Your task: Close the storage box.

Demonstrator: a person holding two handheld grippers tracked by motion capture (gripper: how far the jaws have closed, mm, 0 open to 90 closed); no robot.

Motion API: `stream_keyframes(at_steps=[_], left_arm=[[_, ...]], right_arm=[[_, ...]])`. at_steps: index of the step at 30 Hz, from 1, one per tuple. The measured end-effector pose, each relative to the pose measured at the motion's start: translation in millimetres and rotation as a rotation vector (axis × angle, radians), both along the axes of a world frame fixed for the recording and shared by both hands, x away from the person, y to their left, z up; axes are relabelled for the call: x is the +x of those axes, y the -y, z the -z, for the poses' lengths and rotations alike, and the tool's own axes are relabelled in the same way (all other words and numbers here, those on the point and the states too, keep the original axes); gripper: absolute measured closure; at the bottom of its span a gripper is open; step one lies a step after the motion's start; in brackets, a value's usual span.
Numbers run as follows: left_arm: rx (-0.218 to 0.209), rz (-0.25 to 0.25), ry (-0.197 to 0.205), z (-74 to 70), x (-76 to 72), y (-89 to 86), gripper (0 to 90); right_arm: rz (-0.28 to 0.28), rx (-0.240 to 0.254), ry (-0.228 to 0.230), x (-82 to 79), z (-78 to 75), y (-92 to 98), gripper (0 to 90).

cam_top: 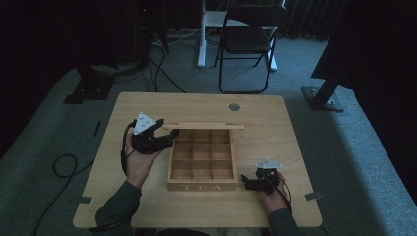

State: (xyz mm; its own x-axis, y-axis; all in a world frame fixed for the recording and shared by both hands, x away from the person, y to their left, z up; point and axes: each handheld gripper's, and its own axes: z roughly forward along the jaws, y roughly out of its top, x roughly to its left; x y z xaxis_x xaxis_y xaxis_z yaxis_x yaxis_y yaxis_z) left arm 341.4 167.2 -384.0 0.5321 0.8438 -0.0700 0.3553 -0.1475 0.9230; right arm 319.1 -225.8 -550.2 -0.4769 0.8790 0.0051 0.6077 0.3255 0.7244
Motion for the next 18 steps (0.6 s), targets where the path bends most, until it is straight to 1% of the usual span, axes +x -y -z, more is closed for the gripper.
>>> stream_keyframes(at_steps=[5,9,14,18], left_arm=[[-0.013,-0.003,-0.012,3.5,-2.6,0.0,33.6],[-0.015,-0.004,-0.018,5.4,-4.1,0.2,33.7],[-0.001,-0.003,-0.027,8.1,-7.2,0.6,33.7],[-0.005,-0.004,-0.03,9.5,-8.7,0.9,33.7]], right_arm=[[-0.001,0.0,0.001,0.1,0.1,0.0,13.3],[0.0,0.0,0.0,0.0,0.0,0.0,13.3],[0.001,0.0,-0.002,-0.1,0.0,-0.1,13.3],[0.0,0.0,-0.002,-0.1,-0.1,0.0,13.3]])
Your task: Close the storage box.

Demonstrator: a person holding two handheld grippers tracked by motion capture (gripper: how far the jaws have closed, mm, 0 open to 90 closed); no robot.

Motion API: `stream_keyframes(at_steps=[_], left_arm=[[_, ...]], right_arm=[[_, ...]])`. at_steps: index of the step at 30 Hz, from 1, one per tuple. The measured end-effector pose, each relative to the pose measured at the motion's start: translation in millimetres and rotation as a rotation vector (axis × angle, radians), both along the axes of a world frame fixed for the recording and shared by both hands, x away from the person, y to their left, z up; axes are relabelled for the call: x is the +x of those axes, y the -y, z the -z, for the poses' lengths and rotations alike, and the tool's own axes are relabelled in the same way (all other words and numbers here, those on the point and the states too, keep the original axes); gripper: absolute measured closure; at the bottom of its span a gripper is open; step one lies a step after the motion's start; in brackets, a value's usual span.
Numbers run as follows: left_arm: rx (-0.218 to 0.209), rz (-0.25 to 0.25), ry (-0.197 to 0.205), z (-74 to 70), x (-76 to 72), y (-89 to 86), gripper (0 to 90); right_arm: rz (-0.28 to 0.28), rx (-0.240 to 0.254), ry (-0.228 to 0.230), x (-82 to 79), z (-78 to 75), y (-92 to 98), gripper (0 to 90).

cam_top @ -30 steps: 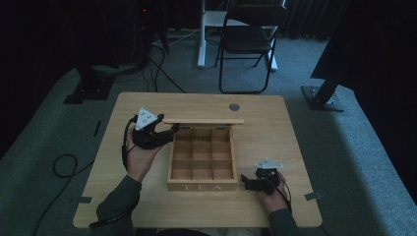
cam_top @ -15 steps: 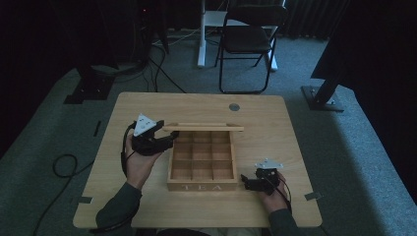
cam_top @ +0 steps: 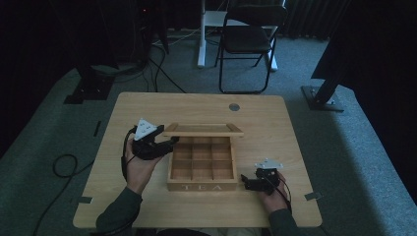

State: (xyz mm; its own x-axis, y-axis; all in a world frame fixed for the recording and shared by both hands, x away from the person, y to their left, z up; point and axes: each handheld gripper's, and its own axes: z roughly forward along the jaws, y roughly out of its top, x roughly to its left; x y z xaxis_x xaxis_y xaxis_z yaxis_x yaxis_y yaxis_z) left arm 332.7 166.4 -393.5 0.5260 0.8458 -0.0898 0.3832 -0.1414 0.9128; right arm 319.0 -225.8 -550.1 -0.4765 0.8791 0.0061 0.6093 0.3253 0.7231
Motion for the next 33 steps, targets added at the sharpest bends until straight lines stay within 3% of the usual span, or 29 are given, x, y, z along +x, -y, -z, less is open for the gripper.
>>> stream_keyframes(at_steps=[33], left_arm=[[-0.003,0.003,-0.031,27.3,-23.5,-0.1,33.8]], right_arm=[[0.001,0.001,0.002,0.1,0.2,-0.1,13.3]])
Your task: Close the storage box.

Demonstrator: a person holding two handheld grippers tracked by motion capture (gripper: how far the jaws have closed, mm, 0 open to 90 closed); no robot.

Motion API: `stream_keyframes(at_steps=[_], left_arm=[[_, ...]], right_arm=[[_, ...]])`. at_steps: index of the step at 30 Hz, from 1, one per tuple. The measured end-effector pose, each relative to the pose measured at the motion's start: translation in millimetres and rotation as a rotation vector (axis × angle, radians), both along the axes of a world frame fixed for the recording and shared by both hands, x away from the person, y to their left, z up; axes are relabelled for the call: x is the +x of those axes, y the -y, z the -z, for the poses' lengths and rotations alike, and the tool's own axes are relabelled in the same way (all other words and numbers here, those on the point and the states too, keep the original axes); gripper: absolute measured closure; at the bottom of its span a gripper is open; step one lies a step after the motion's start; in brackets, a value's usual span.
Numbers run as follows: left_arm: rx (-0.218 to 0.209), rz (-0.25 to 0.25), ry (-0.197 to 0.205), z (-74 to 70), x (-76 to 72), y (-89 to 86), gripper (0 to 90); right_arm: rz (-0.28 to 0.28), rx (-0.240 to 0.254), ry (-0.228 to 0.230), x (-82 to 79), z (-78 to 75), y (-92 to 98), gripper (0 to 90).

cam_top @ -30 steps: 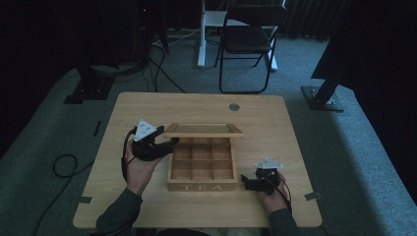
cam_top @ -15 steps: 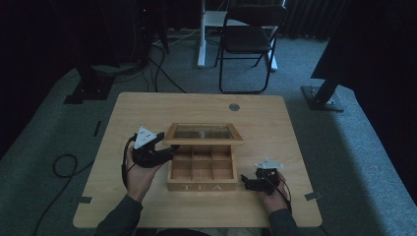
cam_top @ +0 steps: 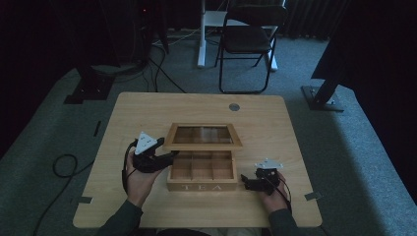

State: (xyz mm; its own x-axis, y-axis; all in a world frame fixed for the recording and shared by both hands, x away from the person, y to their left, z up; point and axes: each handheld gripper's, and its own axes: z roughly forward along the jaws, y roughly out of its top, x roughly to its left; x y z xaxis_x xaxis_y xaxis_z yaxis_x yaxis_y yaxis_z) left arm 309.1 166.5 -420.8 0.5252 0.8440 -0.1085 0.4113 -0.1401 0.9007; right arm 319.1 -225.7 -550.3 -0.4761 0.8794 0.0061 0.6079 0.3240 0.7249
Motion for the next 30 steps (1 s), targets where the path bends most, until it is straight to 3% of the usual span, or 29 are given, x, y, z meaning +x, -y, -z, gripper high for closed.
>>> stream_keyframes(at_steps=[30], left_arm=[[-0.009,-0.007,-0.032,17.1,-11.2,1.7,34.3]], right_arm=[[-0.003,-0.001,0.001,0.1,0.0,0.2,13.3]])
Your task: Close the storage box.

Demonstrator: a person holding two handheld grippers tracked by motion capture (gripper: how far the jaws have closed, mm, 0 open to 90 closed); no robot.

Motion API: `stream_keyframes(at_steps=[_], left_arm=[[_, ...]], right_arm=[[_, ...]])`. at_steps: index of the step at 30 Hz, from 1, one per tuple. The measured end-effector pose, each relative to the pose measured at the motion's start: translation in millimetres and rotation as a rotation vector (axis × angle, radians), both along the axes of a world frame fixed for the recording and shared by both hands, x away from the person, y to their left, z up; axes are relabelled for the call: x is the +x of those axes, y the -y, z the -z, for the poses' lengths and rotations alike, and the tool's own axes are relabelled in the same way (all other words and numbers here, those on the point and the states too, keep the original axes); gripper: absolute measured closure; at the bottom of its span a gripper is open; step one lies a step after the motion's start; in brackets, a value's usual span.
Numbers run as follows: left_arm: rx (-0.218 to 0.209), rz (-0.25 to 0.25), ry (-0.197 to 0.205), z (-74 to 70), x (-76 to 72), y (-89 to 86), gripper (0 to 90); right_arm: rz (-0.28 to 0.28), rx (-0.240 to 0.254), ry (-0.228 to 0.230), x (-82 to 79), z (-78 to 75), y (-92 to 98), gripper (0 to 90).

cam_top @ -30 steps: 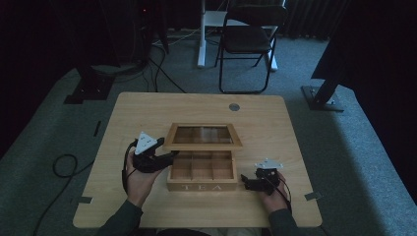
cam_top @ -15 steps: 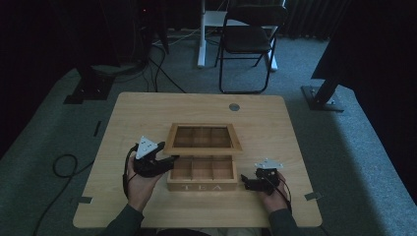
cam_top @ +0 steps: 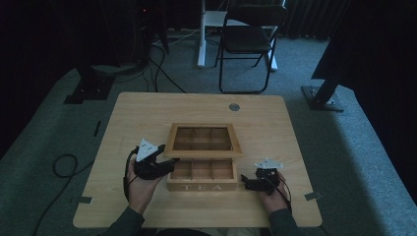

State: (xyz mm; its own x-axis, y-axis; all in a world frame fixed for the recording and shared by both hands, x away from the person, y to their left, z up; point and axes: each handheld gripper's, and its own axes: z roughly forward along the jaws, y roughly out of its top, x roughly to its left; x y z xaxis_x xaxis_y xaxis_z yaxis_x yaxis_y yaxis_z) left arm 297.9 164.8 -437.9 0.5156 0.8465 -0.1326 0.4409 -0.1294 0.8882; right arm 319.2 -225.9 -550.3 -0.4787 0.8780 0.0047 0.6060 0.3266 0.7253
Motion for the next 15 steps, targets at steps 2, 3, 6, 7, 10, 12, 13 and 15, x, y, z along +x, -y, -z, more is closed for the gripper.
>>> stream_keyframes(at_steps=[2,3,6,7,10,12,13,15], left_arm=[[-0.002,0.0,-0.002,0.8,-0.3,0.0,34.3],[-0.002,0.001,-0.001,1.2,-0.4,-0.1,34.2],[-0.006,0.003,-0.003,3.1,-0.6,-0.1,34.2],[-0.003,0.003,-0.004,3.5,-0.7,-0.1,34.2],[-0.002,0.003,-0.005,4.1,-0.9,-0.1,34.3],[-0.004,0.001,-0.006,4.8,-1.3,0.2,34.3],[-0.003,0.001,-0.007,5.1,-1.6,0.3,34.3],[0.0,0.001,-0.009,6.0,-2.2,0.3,34.3]], right_arm=[[0.0,0.0,0.0,0.0,0.0,0.0,13.3],[0.0,0.0,0.0,0.0,0.0,0.0,13.3],[0.0,0.0,0.0,0.0,0.0,0.0,13.3],[0.0,-0.001,0.0,0.0,0.0,0.0,13.3],[0.0,0.0,0.0,0.0,0.0,0.0,13.3],[0.0,0.0,0.0,0.0,0.0,0.0,13.3],[0.0,0.0,0.0,0.0,0.0,0.0,13.3],[0.0,0.0,-0.001,0.0,0.0,0.0,13.3]])
